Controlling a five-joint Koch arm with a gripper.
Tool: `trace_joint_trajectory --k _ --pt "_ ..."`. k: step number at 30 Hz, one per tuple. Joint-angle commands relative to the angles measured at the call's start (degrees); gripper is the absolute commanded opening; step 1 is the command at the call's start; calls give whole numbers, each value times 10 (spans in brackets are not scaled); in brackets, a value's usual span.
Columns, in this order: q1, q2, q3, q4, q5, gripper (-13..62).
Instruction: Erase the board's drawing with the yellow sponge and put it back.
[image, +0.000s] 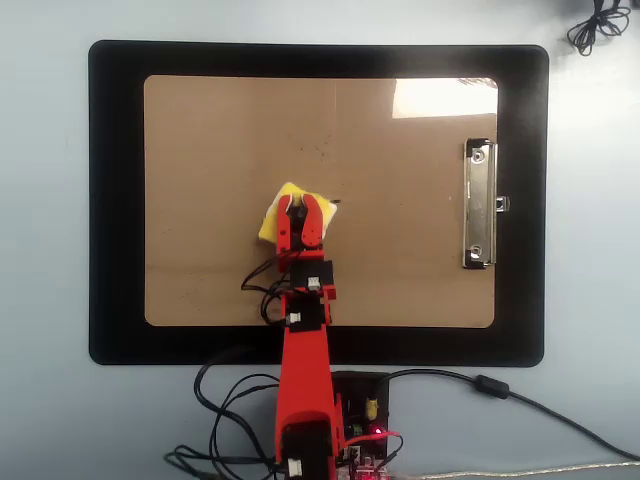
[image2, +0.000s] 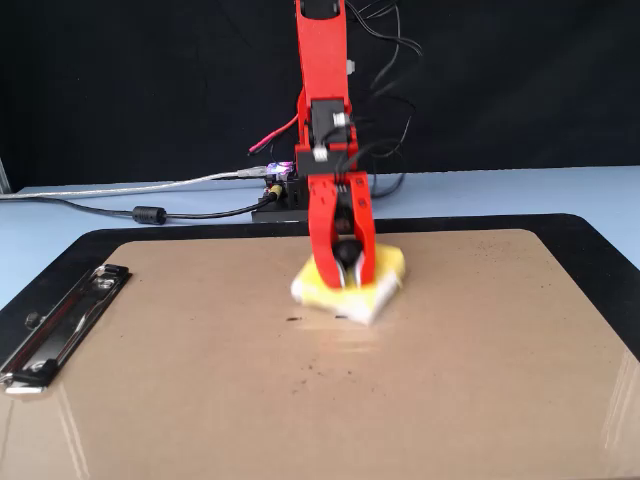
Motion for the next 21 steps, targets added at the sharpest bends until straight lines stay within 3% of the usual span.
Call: trace_joint_trajectory --k 1,5,10,13,15,21 --pt "-4 -83 -76 -25 -12 -80" --pt "37 -120 -125 -23 -11 -80" --pt "88 65 108 -42 -4 -80" --pt "129 138 174 -47 -3 -80" --pt "149 122 158 -48 7 -80" --pt "197 -113 -95 -52 26 -80"
